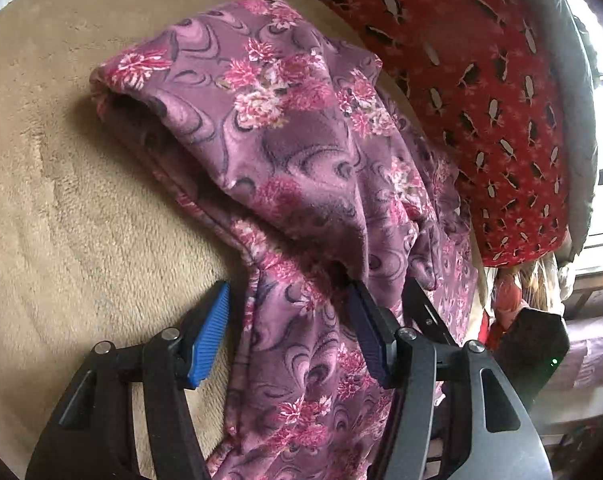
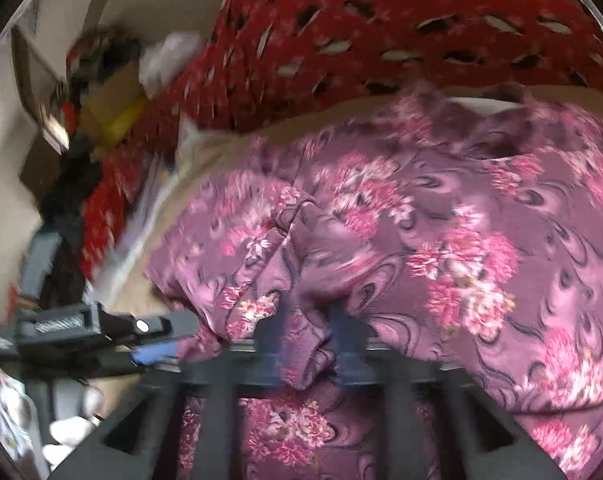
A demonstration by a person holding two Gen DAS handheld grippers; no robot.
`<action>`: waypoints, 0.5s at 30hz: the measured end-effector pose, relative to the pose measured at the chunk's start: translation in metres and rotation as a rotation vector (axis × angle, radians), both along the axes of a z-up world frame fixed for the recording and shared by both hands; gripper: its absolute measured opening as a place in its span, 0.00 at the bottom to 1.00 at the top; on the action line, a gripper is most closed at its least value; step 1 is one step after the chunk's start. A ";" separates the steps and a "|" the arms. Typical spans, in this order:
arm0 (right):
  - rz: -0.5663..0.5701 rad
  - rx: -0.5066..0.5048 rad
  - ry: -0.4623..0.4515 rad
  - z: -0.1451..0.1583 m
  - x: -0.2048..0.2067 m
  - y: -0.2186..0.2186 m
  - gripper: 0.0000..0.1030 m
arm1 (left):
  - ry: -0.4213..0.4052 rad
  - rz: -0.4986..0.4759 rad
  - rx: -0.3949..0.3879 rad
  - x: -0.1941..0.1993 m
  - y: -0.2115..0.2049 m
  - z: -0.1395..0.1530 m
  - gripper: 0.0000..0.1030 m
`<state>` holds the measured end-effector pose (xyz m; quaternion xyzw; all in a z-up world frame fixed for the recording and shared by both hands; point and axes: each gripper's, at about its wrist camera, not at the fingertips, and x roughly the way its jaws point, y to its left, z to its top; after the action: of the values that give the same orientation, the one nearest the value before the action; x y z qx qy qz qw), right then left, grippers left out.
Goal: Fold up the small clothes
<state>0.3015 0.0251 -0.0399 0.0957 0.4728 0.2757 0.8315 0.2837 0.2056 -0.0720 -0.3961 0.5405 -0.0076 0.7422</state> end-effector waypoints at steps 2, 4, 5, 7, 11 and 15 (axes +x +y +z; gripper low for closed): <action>0.029 -0.013 -0.056 0.011 -0.004 0.000 0.08 | -0.002 0.003 -0.013 -0.004 0.005 0.002 0.57; 0.016 0.022 -0.091 0.026 -0.007 -0.014 0.08 | 0.002 0.003 -0.015 -0.009 0.009 0.004 0.57; 0.010 0.040 -0.104 0.033 -0.009 -0.022 0.08 | 0.002 0.001 -0.013 -0.010 0.010 0.005 0.57; -0.004 0.053 -0.143 0.050 -0.012 -0.043 0.08 | -0.001 -0.005 0.001 -0.013 0.007 0.010 0.57; -0.075 0.034 -0.192 0.068 -0.013 -0.094 0.08 | -0.017 -0.016 0.011 -0.019 -0.003 0.020 0.57; -0.195 -0.003 -0.208 0.069 -0.007 -0.150 0.08 | -0.015 -0.044 0.030 -0.021 -0.018 0.025 0.57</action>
<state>0.2944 -0.1249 0.0290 0.1108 0.3732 0.2014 0.8988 0.2624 0.1879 -0.0470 -0.3730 0.5436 -0.0190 0.7517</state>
